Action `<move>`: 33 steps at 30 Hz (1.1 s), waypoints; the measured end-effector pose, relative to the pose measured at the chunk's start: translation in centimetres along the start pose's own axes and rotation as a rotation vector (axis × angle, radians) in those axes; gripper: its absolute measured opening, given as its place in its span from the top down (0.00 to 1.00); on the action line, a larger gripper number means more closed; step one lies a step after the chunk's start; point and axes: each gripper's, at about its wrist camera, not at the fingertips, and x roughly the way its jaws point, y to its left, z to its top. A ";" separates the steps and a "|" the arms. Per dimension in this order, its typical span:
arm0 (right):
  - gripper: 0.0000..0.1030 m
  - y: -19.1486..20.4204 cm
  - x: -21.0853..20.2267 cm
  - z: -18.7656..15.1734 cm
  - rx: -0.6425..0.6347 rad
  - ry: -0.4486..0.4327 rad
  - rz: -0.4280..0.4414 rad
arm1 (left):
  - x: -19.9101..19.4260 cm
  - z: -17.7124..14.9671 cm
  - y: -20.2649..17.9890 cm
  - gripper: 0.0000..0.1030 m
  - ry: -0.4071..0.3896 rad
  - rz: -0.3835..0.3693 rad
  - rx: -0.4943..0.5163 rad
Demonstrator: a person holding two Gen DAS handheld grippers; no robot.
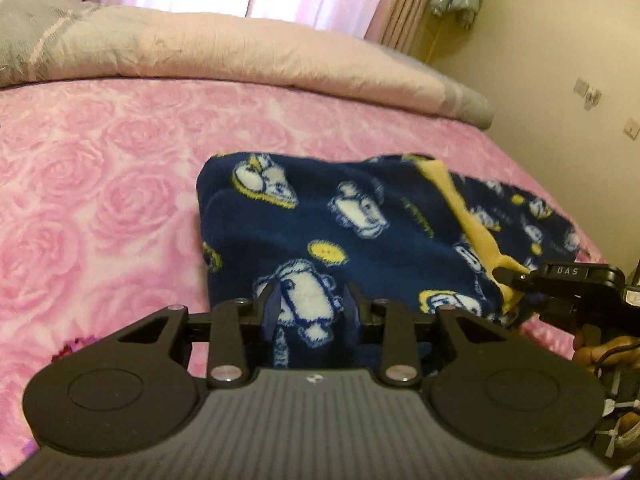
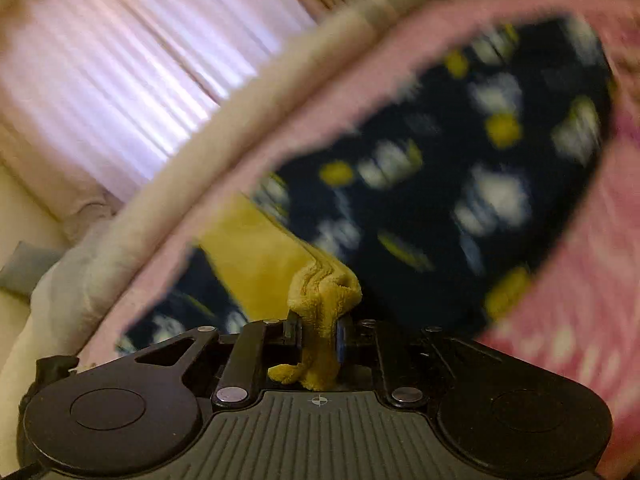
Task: Fold clothes
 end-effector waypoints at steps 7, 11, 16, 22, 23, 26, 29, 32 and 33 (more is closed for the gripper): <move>0.87 1.8 -2.6 -0.2 -0.119 -0.134 0.037 | 0.4 -0.1 0.5 0.73 0.013 0.032 0.007; 0.82 0.7 -0.5 -0.2 -0.096 -0.006 -0.017 | 0.7 -0.2 0.6 0.73 0.027 0.036 0.021; 0.25 2.4 -3.2 3.1 -0.206 -0.103 0.014 | -0.2 1.4 1.5 0.73 0.001 0.028 -0.001; 0.26 2.7 1.8 8.3 -0.178 0.036 0.153 | 0.2 5.1 2.2 0.73 -0.063 0.037 -0.015; 0.26 2.6 3.4 8.9 -0.170 0.082 0.166 | 0.3 5.4 2.3 0.73 -0.068 0.037 -0.017; 0.26 1.6 7.8 9.5 -0.112 0.221 0.202 | 0.9 6.0 2.4 0.73 -0.064 0.031 -0.036; 0.63 0.9 9.9 9.3 -0.066 0.310 0.257 | 1.5 5.9 2.7 0.73 -0.050 0.022 -0.049; 0.88 1.2 9.8 9.1 -0.105 0.305 0.292 | 1.9 6.0 3.1 0.73 -0.048 0.024 -0.067; 0.90 1.4 9.2 9.1 -0.129 0.274 0.296 | 2.0 6.2 3.2 0.73 -0.053 0.024 -0.075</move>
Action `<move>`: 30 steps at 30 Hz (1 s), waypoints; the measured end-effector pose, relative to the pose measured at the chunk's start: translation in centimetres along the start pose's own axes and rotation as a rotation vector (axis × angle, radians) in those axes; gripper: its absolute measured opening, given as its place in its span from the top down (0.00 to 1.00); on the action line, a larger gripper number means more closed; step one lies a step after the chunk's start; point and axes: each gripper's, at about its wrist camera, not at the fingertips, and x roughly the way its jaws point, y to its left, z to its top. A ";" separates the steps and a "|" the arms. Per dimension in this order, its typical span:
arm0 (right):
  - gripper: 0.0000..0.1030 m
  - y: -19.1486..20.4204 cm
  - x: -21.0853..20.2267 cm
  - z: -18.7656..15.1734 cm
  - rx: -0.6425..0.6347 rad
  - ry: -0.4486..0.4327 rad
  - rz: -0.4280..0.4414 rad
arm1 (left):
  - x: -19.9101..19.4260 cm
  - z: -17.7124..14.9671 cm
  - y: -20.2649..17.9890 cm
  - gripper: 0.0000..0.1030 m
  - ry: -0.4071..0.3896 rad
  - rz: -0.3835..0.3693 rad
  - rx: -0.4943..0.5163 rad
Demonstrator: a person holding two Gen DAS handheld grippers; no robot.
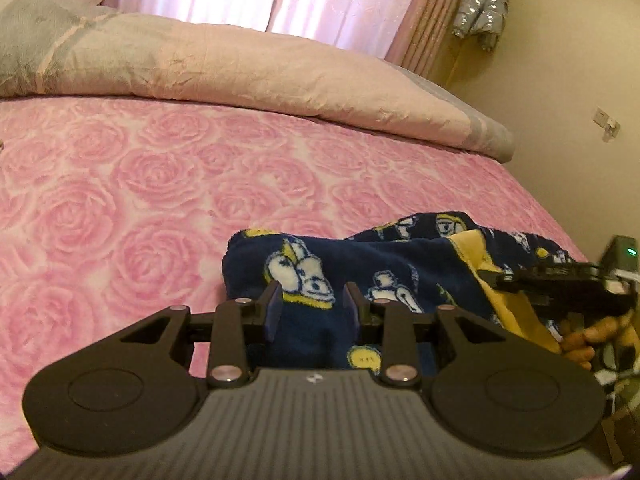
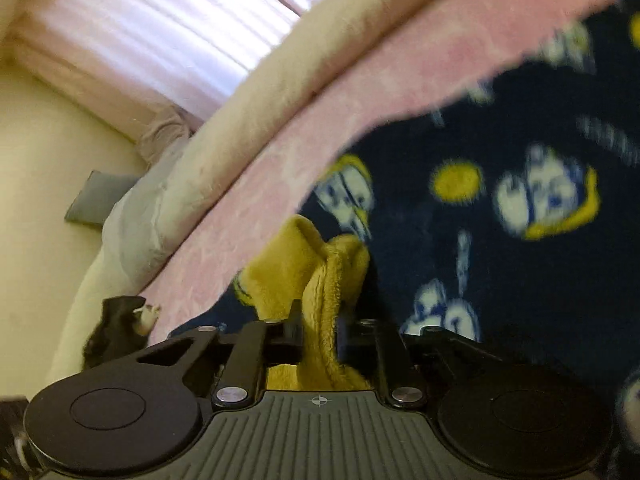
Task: Fold clothes
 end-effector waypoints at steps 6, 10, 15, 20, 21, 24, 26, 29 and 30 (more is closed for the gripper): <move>0.90 1.7 -3.1 -1.3 -0.130 -0.215 -0.171 | 1.2 0.6 0.0 0.73 -0.004 0.020 -0.003; 0.49 0.6 -1.4 -1.7 -0.086 -0.137 -0.264 | 1.5 1.1 -0.3 0.74 -0.002 0.040 0.002; 0.41 5.2 -4.2 -1.6 -0.248 -0.346 -0.361 | 2.3 2.7 -0.9 0.75 -0.029 0.047 0.014; 0.75 7.1 0.1 -1.7 -0.421 -0.267 -0.356 | 6.6 3.0 -1.6 0.76 0.008 0.063 0.031; 0.75 6.7 1.2 -1.9 -0.423 -0.252 -0.378 | 7.9 2.4 -1.3 0.76 0.028 0.082 0.039; 0.76 4.2 4.3 -2.8 -0.400 -0.200 -0.441 | 11.1 0.1 -0.4 0.77 0.055 0.126 0.073; 0.76 2.9 4.5 -2.9 -0.368 -0.214 -0.422 | 11.3 -0.5 -0.2 0.77 0.029 0.122 0.077; 0.75 2.5 4.3 -2.5 -0.359 -0.201 -0.417 | 11.3 0.0 -0.6 0.77 0.043 0.140 0.094; 0.75 2.3 4.3 -2.2 -0.347 -0.197 -0.410 | 11.0 0.3 -0.7 0.77 0.044 0.142 0.095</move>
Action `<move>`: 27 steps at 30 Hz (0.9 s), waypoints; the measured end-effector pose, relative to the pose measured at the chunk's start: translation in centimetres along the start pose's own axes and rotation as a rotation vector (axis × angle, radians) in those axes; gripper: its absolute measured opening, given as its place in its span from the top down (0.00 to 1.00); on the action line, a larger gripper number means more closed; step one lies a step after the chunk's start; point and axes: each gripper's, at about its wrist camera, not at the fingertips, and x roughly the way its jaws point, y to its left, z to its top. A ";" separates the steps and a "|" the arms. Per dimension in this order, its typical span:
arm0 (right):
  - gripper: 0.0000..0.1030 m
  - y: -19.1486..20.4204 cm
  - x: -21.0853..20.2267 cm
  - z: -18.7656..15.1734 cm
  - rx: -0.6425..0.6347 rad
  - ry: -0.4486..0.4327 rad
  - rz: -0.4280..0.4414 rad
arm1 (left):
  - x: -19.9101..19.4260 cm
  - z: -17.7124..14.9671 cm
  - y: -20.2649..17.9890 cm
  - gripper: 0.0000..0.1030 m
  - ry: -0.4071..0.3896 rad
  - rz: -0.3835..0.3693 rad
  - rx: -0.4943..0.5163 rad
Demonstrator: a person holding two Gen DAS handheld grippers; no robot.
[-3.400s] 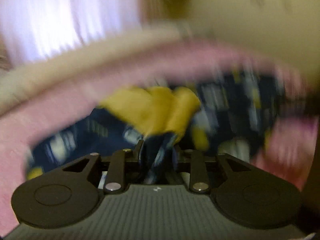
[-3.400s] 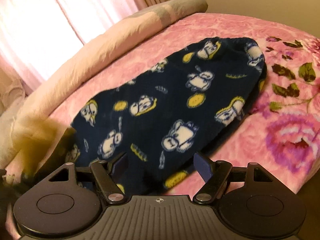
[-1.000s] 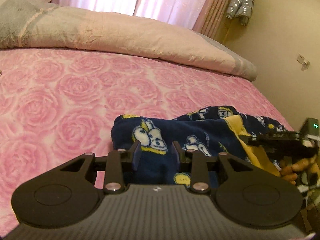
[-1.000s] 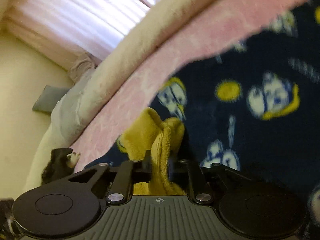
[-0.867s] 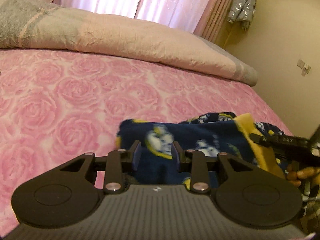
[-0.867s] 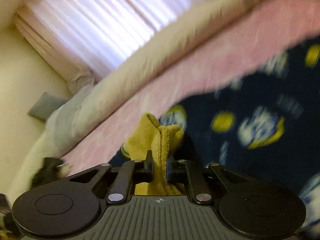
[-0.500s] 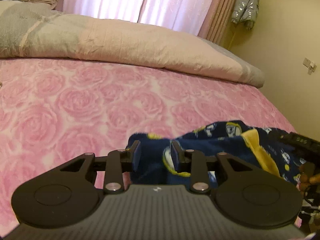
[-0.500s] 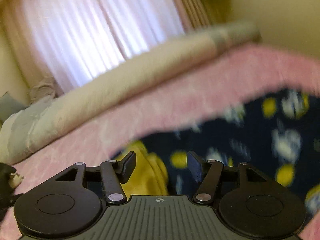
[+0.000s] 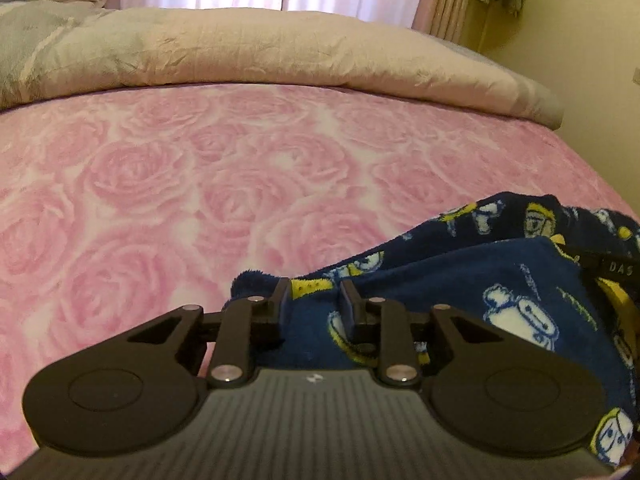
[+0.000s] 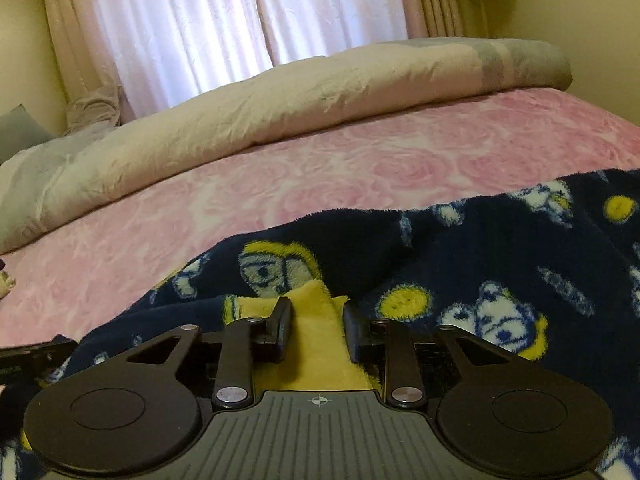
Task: Fold clothes
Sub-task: 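Lay the cuffs on the waistband and release with the right gripper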
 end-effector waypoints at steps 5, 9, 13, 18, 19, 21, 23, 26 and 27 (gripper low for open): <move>0.75 -1.3 -3.8 1.3 0.077 -0.047 -0.043 | -5.2 0.7 1.8 0.80 -0.086 0.050 -0.101; 0.75 -0.7 -9.6 0.5 0.023 -0.094 -0.065 | -10.0 -0.9 1.9 0.80 -0.102 0.019 -0.130; 0.75 0.4 -12.6 -2.8 -0.033 -0.104 -0.047 | -11.4 -4.4 -0.4 0.78 -0.023 -0.019 -0.086; 0.75 0.0 -11.4 -5.2 -0.046 0.014 -0.112 | -11.7 -6.9 -1.4 0.76 0.045 0.066 -0.098; 0.75 0.1 -12.1 -5.0 -0.049 0.004 -0.112 | -12.3 -6.8 -1.5 0.77 0.041 0.072 -0.100; 0.75 0.3 -13.5 -4.7 -0.063 -0.021 -0.108 | -13.2 -6.9 -2.0 0.77 0.036 0.081 -0.089; 0.75 0.6 -14.7 -5.0 -0.088 -0.037 -0.083 | -13.9 -7.4 -2.4 0.77 0.041 0.085 -0.072; 0.75 0.6 -14.0 -6.4 -0.104 0.027 -0.091 | -12.6 -8.6 -2.8 0.74 0.129 0.120 -0.074; 0.75 0.4 -13.4 -6.9 -0.105 0.056 -0.110 | -12.8 -8.9 -3.1 0.74 0.131 0.131 -0.084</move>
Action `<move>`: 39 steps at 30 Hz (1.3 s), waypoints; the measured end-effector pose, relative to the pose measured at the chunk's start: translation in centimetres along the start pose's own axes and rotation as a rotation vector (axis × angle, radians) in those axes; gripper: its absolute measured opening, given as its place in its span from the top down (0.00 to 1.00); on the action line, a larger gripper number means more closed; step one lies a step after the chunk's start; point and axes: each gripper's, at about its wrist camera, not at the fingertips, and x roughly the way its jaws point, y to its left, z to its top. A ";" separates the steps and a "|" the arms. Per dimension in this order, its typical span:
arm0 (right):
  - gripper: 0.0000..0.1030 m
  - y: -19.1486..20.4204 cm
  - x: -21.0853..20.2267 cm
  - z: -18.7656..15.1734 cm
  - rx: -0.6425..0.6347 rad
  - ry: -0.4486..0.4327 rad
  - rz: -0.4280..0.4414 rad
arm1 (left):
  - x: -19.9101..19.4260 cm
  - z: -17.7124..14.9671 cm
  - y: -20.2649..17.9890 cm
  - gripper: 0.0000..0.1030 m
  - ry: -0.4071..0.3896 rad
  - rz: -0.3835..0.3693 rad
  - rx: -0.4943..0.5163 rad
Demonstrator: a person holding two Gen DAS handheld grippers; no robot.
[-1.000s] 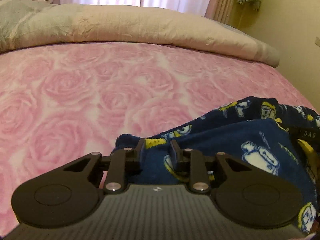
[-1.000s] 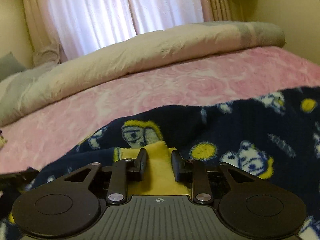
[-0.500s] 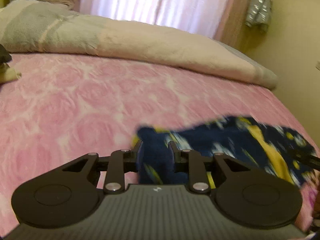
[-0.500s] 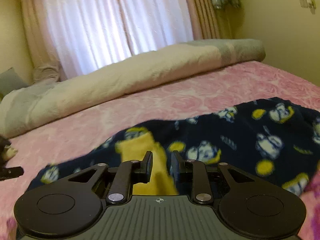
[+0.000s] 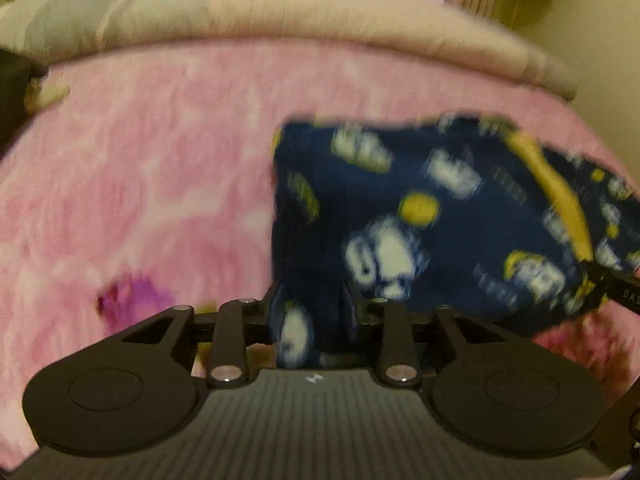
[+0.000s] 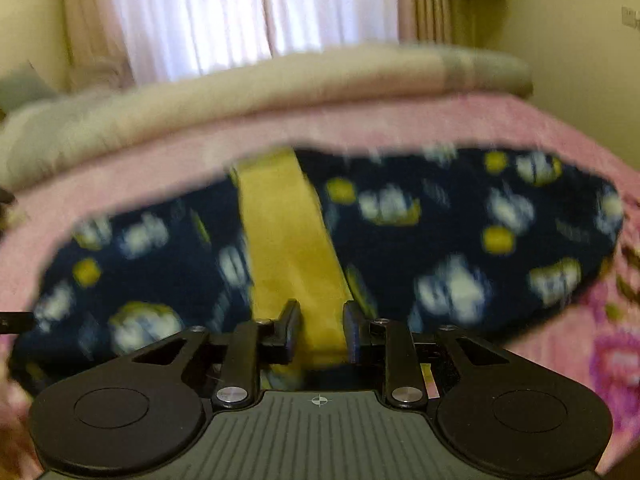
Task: Fold clothes
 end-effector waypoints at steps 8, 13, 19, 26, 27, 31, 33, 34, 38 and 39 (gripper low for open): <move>0.73 0.0 -3.3 1.0 0.022 0.047 0.026 | -3.8 -1.0 -1.7 0.60 0.024 0.125 0.019; 0.14 0.3 -6.0 -0.2 0.038 0.036 0.049 | -5.8 -2.6 -3.1 0.56 0.030 0.141 0.055; 0.14 0.5 -9.2 -0.6 0.033 0.024 0.038 | -8.2 -4.1 -4.6 0.52 0.015 0.128 0.095; 0.14 -0.7 -12.6 -0.9 0.091 -0.003 0.000 | -10.6 -4.8 -7.1 0.50 -0.025 0.072 0.165; 0.14 -0.9 -13.1 -1.0 0.099 -0.006 -0.006 | -11.0 -4.9 -7.4 0.50 -0.031 0.064 0.173; 0.14 -1.6 -14.7 -1.3 0.114 -0.024 -0.025 | -12.0 -5.0 -8.5 0.49 -0.053 0.045 0.195; 0.14 -2.0 -15.5 -1.4 0.122 -0.031 -0.032 | -12.6 -5.1 -8.8 0.48 -0.065 0.037 0.201; 0.14 -2.2 -15.8 -1.5 0.126 -0.034 -0.035 | -12.8 -5.1 -8.9 0.47 -0.069 0.034 0.204; 0.14 -3.0 -16.7 -1.6 0.143 -0.043 -0.049 | -13.5 -5.2 -9.4 0.47 -0.080 0.028 0.217; 0.14 -3.1 -16.8 -1.7 0.146 -0.045 -0.051 | -13.6 -5.3 -9.5 0.47 -0.081 0.027 0.220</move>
